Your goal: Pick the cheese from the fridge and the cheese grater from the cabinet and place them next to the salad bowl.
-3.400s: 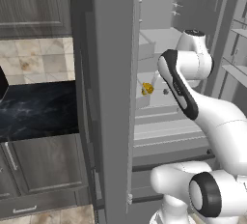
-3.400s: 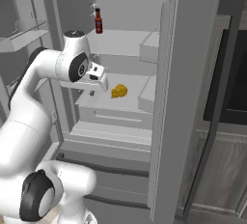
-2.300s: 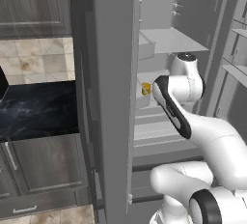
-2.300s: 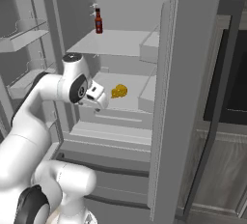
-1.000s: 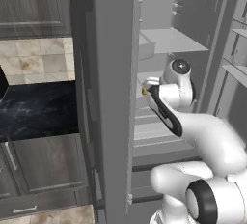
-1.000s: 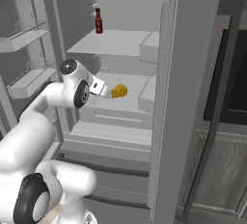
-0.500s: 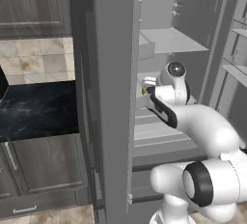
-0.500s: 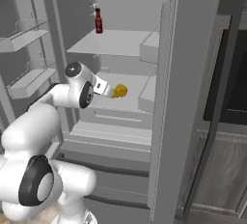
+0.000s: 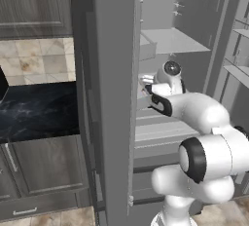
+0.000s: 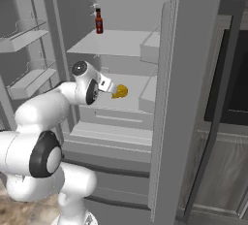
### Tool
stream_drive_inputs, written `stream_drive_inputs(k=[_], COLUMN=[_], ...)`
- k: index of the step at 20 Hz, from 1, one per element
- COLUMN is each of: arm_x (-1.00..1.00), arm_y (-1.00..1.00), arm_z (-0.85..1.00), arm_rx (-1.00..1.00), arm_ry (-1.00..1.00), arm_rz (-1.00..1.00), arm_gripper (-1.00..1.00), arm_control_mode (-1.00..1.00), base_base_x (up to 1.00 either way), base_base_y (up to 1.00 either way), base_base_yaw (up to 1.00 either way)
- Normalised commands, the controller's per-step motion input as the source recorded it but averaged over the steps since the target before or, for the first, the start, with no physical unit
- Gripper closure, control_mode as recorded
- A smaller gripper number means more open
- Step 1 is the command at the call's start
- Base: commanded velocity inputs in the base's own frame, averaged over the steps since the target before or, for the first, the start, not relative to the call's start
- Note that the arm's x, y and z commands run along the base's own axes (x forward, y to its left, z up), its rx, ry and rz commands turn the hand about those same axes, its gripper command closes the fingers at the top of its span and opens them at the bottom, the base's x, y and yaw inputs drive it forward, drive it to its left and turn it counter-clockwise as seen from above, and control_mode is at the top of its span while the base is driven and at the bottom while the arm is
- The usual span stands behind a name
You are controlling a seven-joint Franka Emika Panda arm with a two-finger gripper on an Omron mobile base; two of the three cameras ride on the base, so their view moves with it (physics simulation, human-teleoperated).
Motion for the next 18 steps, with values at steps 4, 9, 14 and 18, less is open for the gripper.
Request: stream_drive_inputs(k=[4, 9, 14, 18], arm_x=[0.45, 0.38, 0.45, 0.51], arm_y=[0.00, 0.00, 0.00, -0.02], arm_z=[-0.18, -0.19, -0.11, -0.16], arm_rx=[0.00, 0.00, 0.00, 0.00], arm_ry=[0.00, 0.00, 0.00, 0.02], arm_rz=[0.00, 0.00, 0.00, 0.00], arm_gripper=[-1.00, -1.00, -1.00, -1.00], arm_control_mode=[-1.00, -1.00, -1.00, -1.00], base_base_x=[0.00, 0.00, 0.00, 0.00], base_base_y=[0.00, 0.00, 0.00, 0.00], base_base_yaw=[0.00, 0.00, 0.00, 0.00])
